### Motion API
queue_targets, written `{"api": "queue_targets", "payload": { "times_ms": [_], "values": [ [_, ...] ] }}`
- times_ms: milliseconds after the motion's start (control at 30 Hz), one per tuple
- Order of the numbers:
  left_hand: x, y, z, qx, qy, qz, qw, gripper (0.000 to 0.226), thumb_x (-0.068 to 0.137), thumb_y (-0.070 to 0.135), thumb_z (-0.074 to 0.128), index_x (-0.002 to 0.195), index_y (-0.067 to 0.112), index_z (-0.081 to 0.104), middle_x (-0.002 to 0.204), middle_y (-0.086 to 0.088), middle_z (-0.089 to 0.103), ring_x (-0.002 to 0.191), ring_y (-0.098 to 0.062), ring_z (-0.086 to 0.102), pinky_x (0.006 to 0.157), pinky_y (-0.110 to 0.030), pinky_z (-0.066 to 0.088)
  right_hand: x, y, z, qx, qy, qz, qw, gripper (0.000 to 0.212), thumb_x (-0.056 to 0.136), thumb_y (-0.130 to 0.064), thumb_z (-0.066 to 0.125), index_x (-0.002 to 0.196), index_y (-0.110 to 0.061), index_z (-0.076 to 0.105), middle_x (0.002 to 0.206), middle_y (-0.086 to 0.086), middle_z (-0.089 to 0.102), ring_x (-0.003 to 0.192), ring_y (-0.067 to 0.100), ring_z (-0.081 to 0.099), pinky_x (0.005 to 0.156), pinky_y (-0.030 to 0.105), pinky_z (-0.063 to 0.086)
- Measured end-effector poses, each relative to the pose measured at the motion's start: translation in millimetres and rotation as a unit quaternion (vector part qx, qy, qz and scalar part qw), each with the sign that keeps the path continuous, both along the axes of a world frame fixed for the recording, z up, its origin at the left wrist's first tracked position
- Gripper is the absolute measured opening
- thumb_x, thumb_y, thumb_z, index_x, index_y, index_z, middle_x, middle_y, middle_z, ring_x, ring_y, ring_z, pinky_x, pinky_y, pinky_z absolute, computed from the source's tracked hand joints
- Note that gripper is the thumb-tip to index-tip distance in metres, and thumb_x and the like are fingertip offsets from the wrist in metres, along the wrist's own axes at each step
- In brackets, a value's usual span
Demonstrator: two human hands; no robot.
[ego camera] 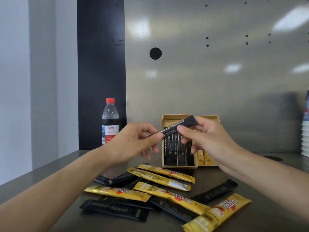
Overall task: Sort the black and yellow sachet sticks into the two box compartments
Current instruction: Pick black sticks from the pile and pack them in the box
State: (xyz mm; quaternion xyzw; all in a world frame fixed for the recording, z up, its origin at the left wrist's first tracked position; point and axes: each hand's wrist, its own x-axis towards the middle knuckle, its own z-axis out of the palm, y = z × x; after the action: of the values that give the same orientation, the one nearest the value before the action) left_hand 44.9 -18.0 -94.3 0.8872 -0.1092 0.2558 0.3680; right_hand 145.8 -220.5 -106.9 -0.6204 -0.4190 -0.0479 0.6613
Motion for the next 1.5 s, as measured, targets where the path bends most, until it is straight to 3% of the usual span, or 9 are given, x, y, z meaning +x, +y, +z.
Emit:
{"api": "queue_targets", "payload": {
  "times_ms": [167, 400, 533, 700, 800, 900, 1133, 1300, 1500],
  "values": [
    [3.1, -2.7, -5.9, 0.005, 0.025, 0.014, 1.0, 0.021, 0.098, 0.032, 0.06, 0.097, 0.012, 0.066, 0.083, -0.004, 0.079, 0.057, -0.019, 0.068, 0.055, -0.02, 0.048, 0.0, 3.0, -2.3, 0.014, 0.015, -0.003, 1.0, 0.025, 0.09, -0.02, 0.072, 0.115, -0.016, 0.068, 0.102, 0.006, 0.075, 0.076, 0.011, 0.072, 0.045, 0.02, 0.05],
    [1.5, -8.7, -10.4, 0.007, 0.055, -0.003, 0.998, 0.02, 0.098, 0.034, 0.059, 0.105, 0.016, 0.066, 0.092, -0.002, 0.08, 0.059, -0.018, 0.07, 0.064, -0.03, 0.055, -1.5, 3.8, -1.1, 0.026, 0.019, 0.01, 0.999, 0.02, 0.093, -0.02, 0.069, 0.112, -0.015, 0.068, 0.1, 0.004, 0.077, 0.084, 0.016, 0.076, 0.05, 0.023, 0.053],
    [3.3, -3.0, -10.3, 0.055, 0.022, 0.077, 0.995, 0.016, 0.098, 0.04, 0.059, 0.106, 0.028, 0.065, 0.101, 0.008, 0.074, 0.064, -0.013, 0.074, 0.057, -0.022, 0.051, 7.3, -1.8, 2.2, 0.013, -0.02, -0.086, 0.996, 0.025, 0.095, -0.016, 0.066, 0.118, -0.015, 0.056, 0.095, 0.005, 0.074, 0.071, 0.012, 0.074, 0.046, 0.025, 0.055],
    [6.5, 3.6, -18.6, 0.137, 0.043, 0.137, 0.98, 0.035, 0.098, 0.045, 0.057, 0.129, 0.032, 0.049, 0.118, 0.019, 0.06, 0.067, -0.002, 0.072, 0.057, -0.017, 0.052, 20.3, -0.3, -5.6, -0.126, -0.186, -0.224, 0.948, 0.038, 0.095, -0.023, 0.066, 0.125, -0.027, 0.044, 0.086, -0.006, 0.069, 0.06, 0.007, 0.07, 0.051, 0.021, 0.055],
    [9.7, 2.1, -23.6, 0.182, 0.057, 0.141, 0.971, 0.048, 0.098, 0.047, 0.055, 0.141, 0.034, 0.038, 0.131, 0.018, 0.054, 0.076, -0.009, 0.07, 0.078, -0.026, 0.058, 24.2, 8.2, -9.6, -0.178, -0.249, -0.253, 0.918, 0.042, 0.094, -0.031, 0.066, 0.128, -0.031, 0.041, 0.081, -0.011, 0.071, 0.056, 0.003, 0.067, 0.067, 0.032, 0.06],
    [12.8, 1.1, -27.2, 0.207, 0.052, 0.142, 0.967, 0.054, 0.097, 0.05, 0.055, 0.144, 0.038, 0.03, 0.134, 0.016, 0.053, 0.087, -0.01, 0.06, 0.096, -0.043, 0.054, 25.7, 14.5, -11.6, -0.205, -0.291, -0.278, 0.892, 0.043, 0.094, -0.038, 0.065, 0.127, -0.036, 0.037, 0.083, -0.014, 0.071, 0.061, 0.001, 0.063, 0.069, 0.039, 0.06],
    [14.7, -0.9, -30.5, 0.242, 0.042, 0.145, 0.958, 0.056, 0.098, 0.048, 0.054, 0.144, 0.047, 0.022, 0.133, 0.017, 0.051, 0.087, -0.008, 0.056, 0.096, -0.044, 0.053, 23.0, 17.0, -14.8, -0.222, -0.363, -0.308, 0.851, 0.05, 0.089, -0.039, 0.071, 0.128, -0.032, 0.041, 0.092, -0.015, 0.061, 0.074, -0.001, 0.055, 0.066, 0.023, 0.049],
    [14.6, -0.6, -29.9, 0.239, 0.036, 0.147, 0.959, 0.062, 0.098, 0.048, 0.053, 0.147, 0.053, 0.015, 0.136, 0.019, 0.05, 0.093, -0.009, 0.058, 0.098, -0.044, 0.052, 20.4, 18.4, -17.5, -0.267, -0.412, -0.314, 0.813, 0.035, 0.094, -0.038, 0.066, 0.125, -0.032, 0.053, 0.103, -0.018, 0.053, 0.084, 0.0, 0.048, 0.067, 0.018, 0.037],
    [14.9, -4.4, -31.3, 0.246, 0.036, 0.14, 0.959, 0.071, 0.096, 0.051, 0.055, 0.151, 0.049, 0.011, 0.141, 0.021, 0.047, 0.083, -0.004, 0.064, 0.093, -0.044, 0.055, 24.7, 17.8, -19.8, -0.288, -0.412, -0.308, 0.808, 0.031, 0.095, -0.036, 0.065, 0.124, -0.03, 0.057, 0.117, -0.017, 0.058, 0.083, -0.005, 0.041, 0.07, 0.017, 0.036]
  ]
}}
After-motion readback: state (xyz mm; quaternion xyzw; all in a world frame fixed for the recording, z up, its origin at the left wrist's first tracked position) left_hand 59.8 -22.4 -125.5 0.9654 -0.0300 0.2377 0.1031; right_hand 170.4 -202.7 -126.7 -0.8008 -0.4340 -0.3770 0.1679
